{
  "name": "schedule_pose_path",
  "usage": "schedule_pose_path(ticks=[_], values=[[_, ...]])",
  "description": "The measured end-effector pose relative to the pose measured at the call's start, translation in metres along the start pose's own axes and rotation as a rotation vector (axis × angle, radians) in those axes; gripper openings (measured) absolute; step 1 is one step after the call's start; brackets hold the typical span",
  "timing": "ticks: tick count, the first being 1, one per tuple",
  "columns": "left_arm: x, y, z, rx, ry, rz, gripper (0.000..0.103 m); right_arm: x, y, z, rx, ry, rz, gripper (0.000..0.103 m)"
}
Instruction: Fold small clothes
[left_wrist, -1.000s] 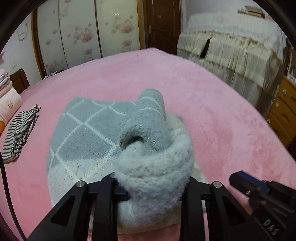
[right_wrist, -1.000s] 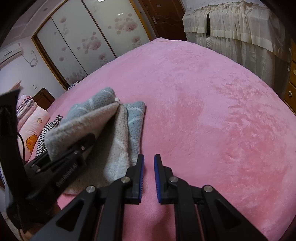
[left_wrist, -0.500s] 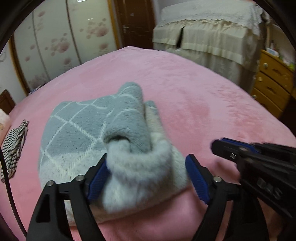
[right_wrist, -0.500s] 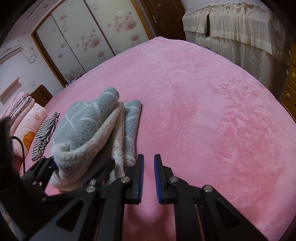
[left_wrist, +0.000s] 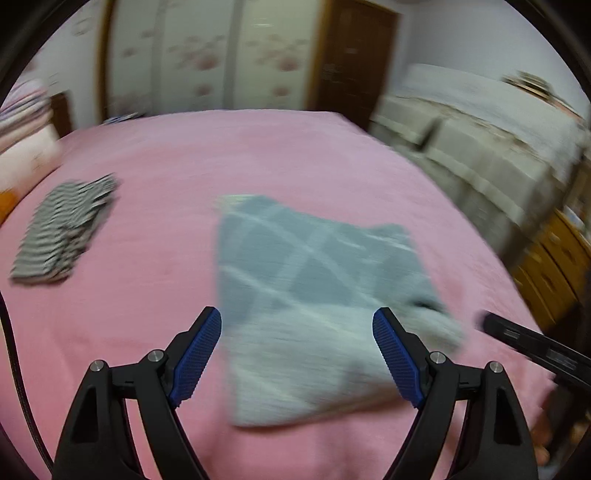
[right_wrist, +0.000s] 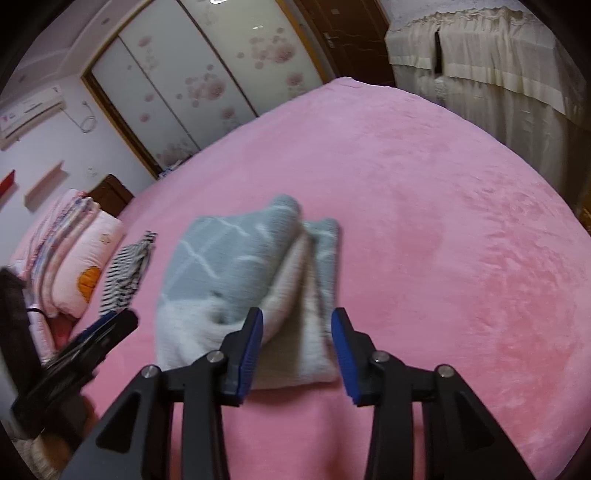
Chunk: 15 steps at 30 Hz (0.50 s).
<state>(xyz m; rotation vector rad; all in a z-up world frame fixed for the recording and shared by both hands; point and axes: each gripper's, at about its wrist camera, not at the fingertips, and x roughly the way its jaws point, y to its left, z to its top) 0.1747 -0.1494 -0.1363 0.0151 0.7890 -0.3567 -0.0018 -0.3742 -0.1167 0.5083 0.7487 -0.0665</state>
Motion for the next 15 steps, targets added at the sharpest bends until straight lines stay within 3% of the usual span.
schedule_pose_path(ticks=[4,6,15], values=[[0.018,0.032,0.0,-0.061,0.055,0.11,0.083,0.003,0.023,0.003,-0.05,0.018,0.02,0.043],[0.026,0.038,-0.005,-0.085,0.077,0.114,0.083,0.012,0.034,0.003,-0.09,0.047,-0.002,0.05],[0.037,0.034,-0.019,-0.062,0.107,0.092,0.083,0.04,0.048,0.0,-0.093,0.14,-0.035,0.052]])
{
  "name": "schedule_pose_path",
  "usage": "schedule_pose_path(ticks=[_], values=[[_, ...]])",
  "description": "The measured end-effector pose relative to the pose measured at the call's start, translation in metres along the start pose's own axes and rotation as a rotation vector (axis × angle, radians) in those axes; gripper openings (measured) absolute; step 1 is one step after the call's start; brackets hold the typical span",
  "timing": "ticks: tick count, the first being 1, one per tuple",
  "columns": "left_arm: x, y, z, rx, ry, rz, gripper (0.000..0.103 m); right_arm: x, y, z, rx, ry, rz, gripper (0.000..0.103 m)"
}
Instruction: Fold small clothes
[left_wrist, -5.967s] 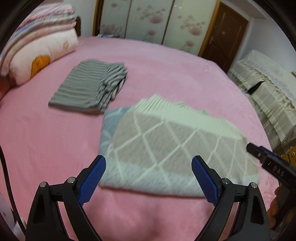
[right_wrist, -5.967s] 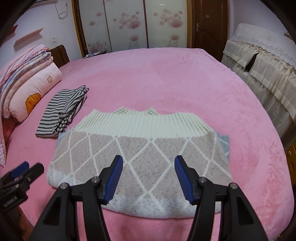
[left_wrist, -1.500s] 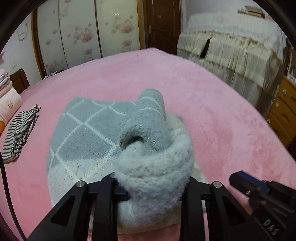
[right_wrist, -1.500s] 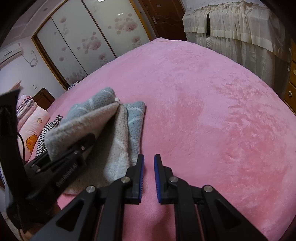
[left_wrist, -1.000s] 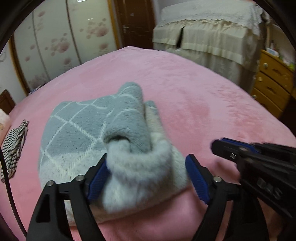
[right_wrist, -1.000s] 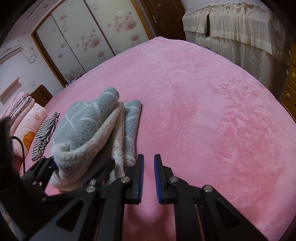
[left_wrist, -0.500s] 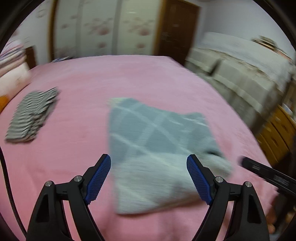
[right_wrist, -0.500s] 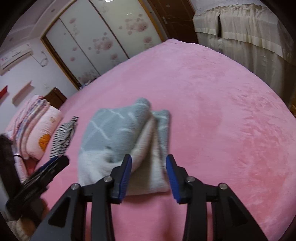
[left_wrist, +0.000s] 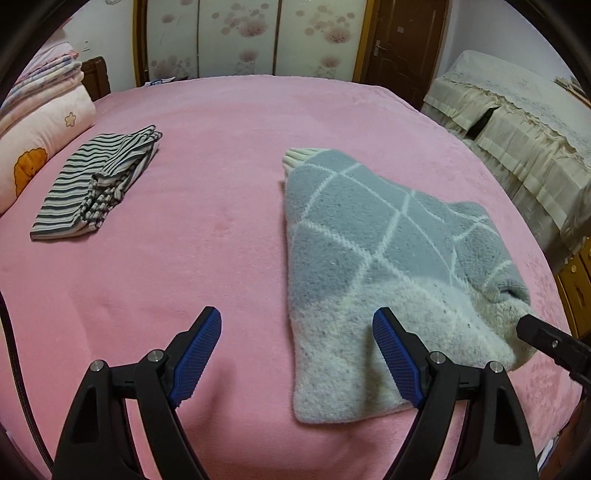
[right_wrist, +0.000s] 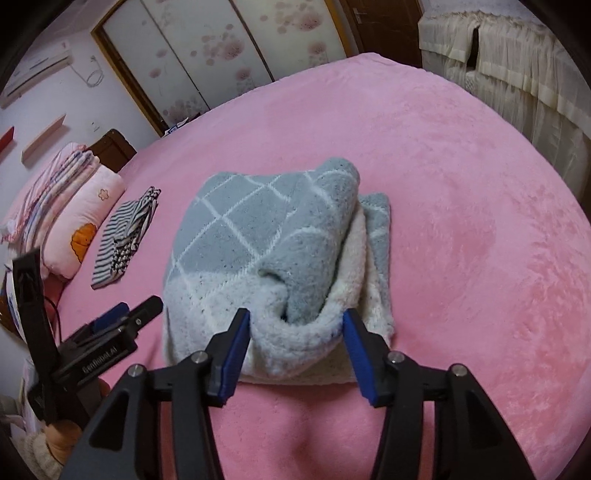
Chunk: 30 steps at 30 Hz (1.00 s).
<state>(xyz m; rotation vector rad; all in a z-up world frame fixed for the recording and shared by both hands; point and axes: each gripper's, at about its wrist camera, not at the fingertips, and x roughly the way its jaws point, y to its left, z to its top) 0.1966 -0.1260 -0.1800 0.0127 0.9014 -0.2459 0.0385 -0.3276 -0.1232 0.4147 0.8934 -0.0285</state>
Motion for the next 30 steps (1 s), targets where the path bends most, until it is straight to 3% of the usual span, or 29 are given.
schedule_pose_path(ticks=[3,5,6,15,25,30], values=[[0.002,-0.006,-0.002,0.01,0.007,-0.011,0.083,-0.001,-0.003,0.002,0.009,0.0,0.024,0.048],[0.004,-0.01,-0.001,0.017,0.012,-0.011,0.083,0.0,-0.011,0.004,0.029,0.01,0.039,0.027],[0.007,-0.012,-0.001,0.023,0.015,-0.012,0.083,0.0,-0.016,0.003,0.042,0.007,0.036,0.023],[0.026,-0.021,-0.017,0.078,0.054,-0.03,0.09,0.011,-0.048,-0.034,0.085,0.052,-0.028,0.012],[0.036,-0.01,-0.022,0.068,0.091,-0.068,0.094,0.021,-0.041,-0.04,0.027,0.053,-0.081,0.013],[0.017,-0.015,-0.014,0.127,0.041,-0.061,0.094,0.001,-0.016,-0.026,-0.074,0.005,-0.137,0.034]])
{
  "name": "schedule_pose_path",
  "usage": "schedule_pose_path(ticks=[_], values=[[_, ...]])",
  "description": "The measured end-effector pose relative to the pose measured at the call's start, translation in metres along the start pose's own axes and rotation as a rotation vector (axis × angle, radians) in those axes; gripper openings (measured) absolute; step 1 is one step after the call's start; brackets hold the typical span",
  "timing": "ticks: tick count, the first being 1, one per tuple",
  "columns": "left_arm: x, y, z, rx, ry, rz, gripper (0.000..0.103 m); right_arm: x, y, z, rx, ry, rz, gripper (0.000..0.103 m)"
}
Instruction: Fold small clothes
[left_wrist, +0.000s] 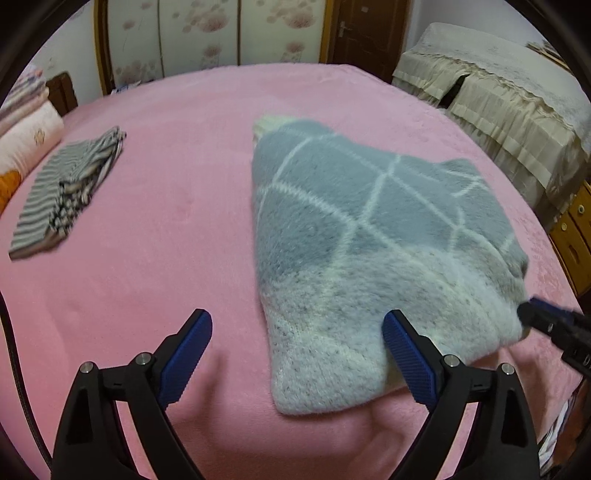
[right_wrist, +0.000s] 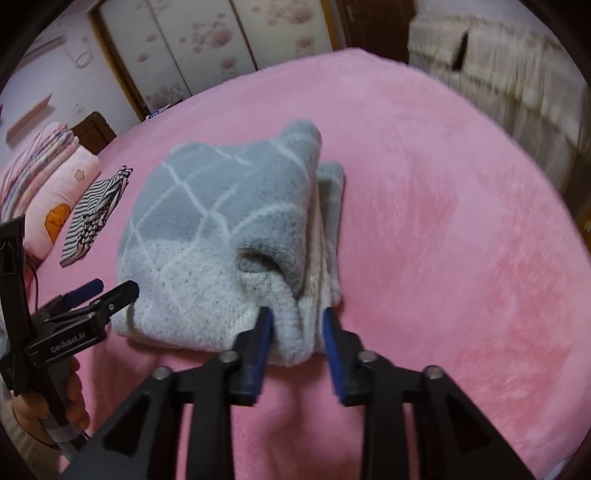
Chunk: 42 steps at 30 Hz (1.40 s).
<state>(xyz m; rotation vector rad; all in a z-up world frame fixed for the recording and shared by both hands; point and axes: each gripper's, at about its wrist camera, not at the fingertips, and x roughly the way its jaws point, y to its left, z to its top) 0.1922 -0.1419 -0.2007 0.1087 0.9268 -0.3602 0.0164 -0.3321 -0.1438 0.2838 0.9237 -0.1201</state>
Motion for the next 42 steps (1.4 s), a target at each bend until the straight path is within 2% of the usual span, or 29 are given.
schedule_pose_path(ticks=[6,9,10,12,15,17,18,20,25,31,32,33,34,35,36,40,42], values=[[-0.029,0.006,0.027,-0.001,-0.109,-0.039,0.094,-0.034,0.026,0.031,-0.12,-0.139,-0.029,0.034],[-0.026,0.003,0.049,-0.009,-0.119,-0.06,0.091,-0.031,0.041,0.051,-0.172,-0.151,-0.002,0.033],[-0.023,0.003,0.055,-0.013,-0.116,-0.069,0.084,-0.024,0.048,0.06,-0.19,-0.146,0.013,0.033],[-0.013,0.0,0.064,-0.018,-0.107,-0.096,0.071,-0.008,0.058,0.07,-0.225,-0.128,0.018,0.024],[0.014,-0.001,0.079,-0.037,-0.048,-0.118,0.053,0.026,0.058,0.085,-0.237,-0.067,0.006,0.018],[0.029,-0.003,0.08,-0.045,-0.01,-0.121,0.048,0.043,0.048,0.087,-0.215,-0.037,-0.031,0.017],[0.037,-0.002,0.079,-0.05,-0.002,-0.12,0.048,0.055,0.037,0.088,-0.193,-0.014,-0.071,0.009],[0.042,-0.001,0.077,-0.048,-0.013,-0.128,0.049,0.07,0.016,0.083,-0.145,0.022,-0.072,0.001],[0.046,-0.007,0.066,0.011,-0.042,-0.12,0.049,0.075,-0.001,0.07,-0.11,-0.003,-0.041,0.0],[0.046,-0.001,0.065,0.004,-0.042,-0.149,0.05,0.076,0.003,0.068,-0.112,-0.018,-0.056,0.0],[0.044,-0.001,0.065,0.004,-0.04,-0.152,0.053,0.075,0.004,0.069,-0.114,-0.016,-0.058,0.0],[0.044,0.001,0.065,0.004,-0.037,-0.152,0.066,0.075,0.006,0.069,-0.117,-0.016,-0.059,0.0],[0.044,0.002,0.065,0.0,-0.023,-0.136,0.088,0.073,0.007,0.069,-0.123,-0.015,-0.06,0.0],[0.043,0.003,0.065,-0.006,-0.015,-0.122,0.094,0.072,0.009,0.069,-0.13,-0.016,-0.062,0.0],[0.042,0.004,0.065,-0.017,-0.016,-0.111,0.096,0.07,0.011,0.069,-0.136,-0.016,-0.065,0.0],[0.037,0.016,0.066,-0.056,0.003,-0.152,0.096,0.057,0.018,0.074,-0.159,-0.014,-0.059,0.006],[0.034,0.023,0.069,-0.084,0.025,-0.175,0.096,0.048,0.022,0.075,-0.176,-0.017,-0.062,0.018]])
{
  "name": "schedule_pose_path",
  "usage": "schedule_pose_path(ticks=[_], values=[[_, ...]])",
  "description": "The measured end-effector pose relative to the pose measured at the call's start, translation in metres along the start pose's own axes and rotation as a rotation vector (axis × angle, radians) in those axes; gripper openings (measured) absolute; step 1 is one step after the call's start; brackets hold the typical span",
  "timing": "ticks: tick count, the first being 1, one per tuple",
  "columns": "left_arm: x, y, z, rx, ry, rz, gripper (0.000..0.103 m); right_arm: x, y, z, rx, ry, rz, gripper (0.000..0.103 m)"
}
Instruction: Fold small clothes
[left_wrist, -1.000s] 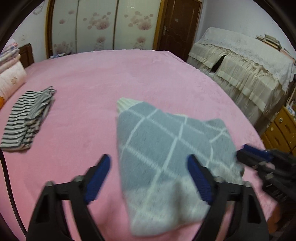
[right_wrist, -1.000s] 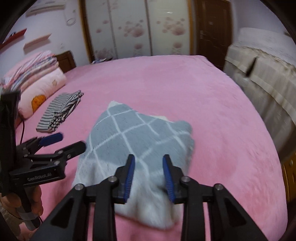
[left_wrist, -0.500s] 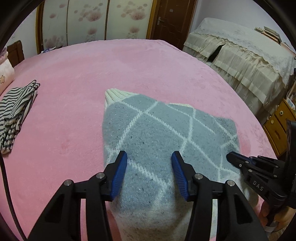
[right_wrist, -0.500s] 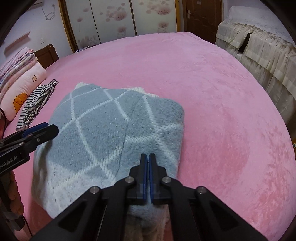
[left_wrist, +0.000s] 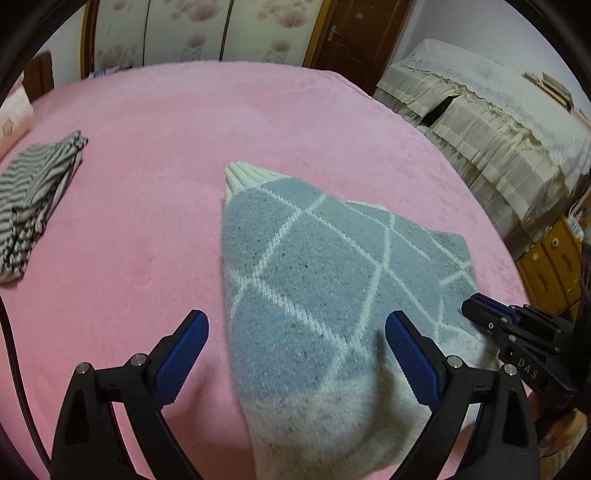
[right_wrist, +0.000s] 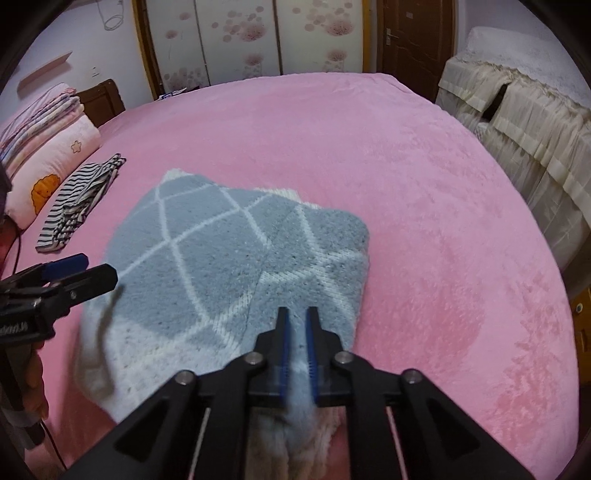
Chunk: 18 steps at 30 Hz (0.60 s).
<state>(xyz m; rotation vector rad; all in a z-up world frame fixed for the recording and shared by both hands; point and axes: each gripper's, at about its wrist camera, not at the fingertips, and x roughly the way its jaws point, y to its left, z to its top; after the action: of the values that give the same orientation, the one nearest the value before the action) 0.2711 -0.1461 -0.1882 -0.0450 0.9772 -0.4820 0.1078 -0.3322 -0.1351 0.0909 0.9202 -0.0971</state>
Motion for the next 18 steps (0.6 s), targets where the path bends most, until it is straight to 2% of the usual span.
schedule_pose_path(ticks=[1,3,5,6,8,12,16,18], values=[[-0.004,0.003,0.002,-0.013,0.004,-0.008,0.096,-0.006,0.0,0.002,-0.011,-0.005,-0.006,0.024],[-0.012,0.007,0.008,-0.019,-0.003,-0.016,0.097,-0.021,0.0,0.004,-0.037,-0.033,-0.027,0.054],[-0.022,0.012,0.016,-0.006,-0.012,-0.011,0.098,-0.035,-0.004,0.007,-0.053,-0.062,-0.04,0.065],[-0.027,0.014,0.02,0.01,0.0,-0.013,0.103,-0.042,-0.006,0.009,-0.06,-0.074,-0.043,0.067],[-0.033,0.015,0.026,0.023,0.018,-0.015,0.103,-0.057,-0.012,0.015,-0.061,-0.086,-0.04,0.07],[-0.044,0.021,0.032,0.037,0.05,-0.052,0.103,-0.071,-0.026,0.024,-0.046,-0.078,-0.013,0.086],[-0.04,0.028,0.032,0.029,0.09,-0.082,0.103,-0.062,-0.035,0.027,-0.034,-0.027,0.022,0.086],[-0.03,0.031,0.03,0.019,0.131,-0.101,0.103,-0.046,-0.042,0.024,0.005,0.031,0.084,0.086]])
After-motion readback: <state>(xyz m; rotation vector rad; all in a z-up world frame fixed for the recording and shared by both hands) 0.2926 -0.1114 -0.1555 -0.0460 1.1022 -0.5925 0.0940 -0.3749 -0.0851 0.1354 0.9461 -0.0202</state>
